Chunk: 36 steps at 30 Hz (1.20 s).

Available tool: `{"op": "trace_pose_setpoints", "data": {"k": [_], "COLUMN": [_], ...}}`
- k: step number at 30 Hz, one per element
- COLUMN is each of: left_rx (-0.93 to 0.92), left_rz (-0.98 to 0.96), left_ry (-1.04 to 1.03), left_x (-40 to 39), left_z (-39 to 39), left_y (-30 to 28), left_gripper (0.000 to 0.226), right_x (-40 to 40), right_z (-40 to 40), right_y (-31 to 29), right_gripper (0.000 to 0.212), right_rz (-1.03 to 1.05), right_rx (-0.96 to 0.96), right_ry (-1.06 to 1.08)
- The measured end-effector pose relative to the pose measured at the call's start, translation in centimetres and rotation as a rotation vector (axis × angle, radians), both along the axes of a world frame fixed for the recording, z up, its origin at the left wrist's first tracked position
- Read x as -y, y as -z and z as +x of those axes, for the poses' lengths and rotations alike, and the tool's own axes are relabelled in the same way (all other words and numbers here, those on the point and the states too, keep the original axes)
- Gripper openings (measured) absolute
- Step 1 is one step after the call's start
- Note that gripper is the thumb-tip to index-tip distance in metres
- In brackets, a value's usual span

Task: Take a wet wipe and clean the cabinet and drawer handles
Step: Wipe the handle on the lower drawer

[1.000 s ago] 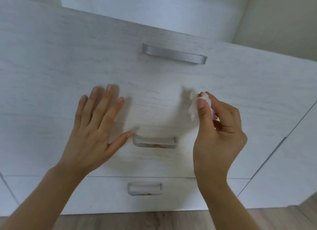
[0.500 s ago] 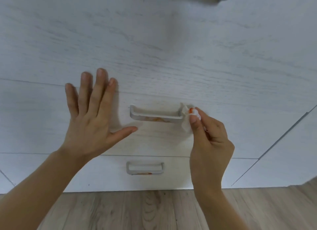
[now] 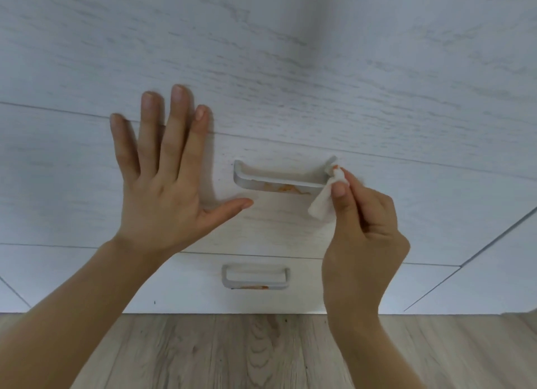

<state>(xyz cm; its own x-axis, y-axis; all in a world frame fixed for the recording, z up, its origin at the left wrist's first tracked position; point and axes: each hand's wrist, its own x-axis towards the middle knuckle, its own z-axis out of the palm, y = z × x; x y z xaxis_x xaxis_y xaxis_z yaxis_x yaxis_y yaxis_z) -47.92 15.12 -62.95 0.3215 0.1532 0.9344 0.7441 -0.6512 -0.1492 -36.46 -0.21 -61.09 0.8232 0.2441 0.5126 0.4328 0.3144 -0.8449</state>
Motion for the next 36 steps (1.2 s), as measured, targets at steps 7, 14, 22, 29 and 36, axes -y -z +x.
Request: {"op": "trace_pose_setpoints", "data": {"k": [7,14,22,29,36], "left_rx": [0.007,0.005,0.012,0.018,0.032], "left_rz": [0.008,0.049,0.053,0.051,0.043], "left_ry": [-0.001,-0.013,-0.040,-0.045,-0.041], "left_x": [-0.1,-0.2,-0.3,-0.3,-0.4], "left_z": [-0.1,-0.1,0.0,0.0,0.1], "left_y": [0.1,0.0,0.1,0.1,0.1], "left_gripper": [0.101,0.100,0.100,0.098,0.099], "right_x": [1.0,-0.2,-0.2,-0.3,-0.2], "right_z": [0.2,1.0,1.5,0.9,-1.1], "right_y": [0.7,1.7,0.7,0.0,1.2], "right_gripper": [0.013,0.035,0.011,0.014,0.027], "right_rz": [0.018,-0.059,0.122,0.098,0.040], "right_rx": [0.162,0.386,-0.125,-0.004,0.193], "right_ry": [0.099,0.155,-0.006,0.176,0.108]}}
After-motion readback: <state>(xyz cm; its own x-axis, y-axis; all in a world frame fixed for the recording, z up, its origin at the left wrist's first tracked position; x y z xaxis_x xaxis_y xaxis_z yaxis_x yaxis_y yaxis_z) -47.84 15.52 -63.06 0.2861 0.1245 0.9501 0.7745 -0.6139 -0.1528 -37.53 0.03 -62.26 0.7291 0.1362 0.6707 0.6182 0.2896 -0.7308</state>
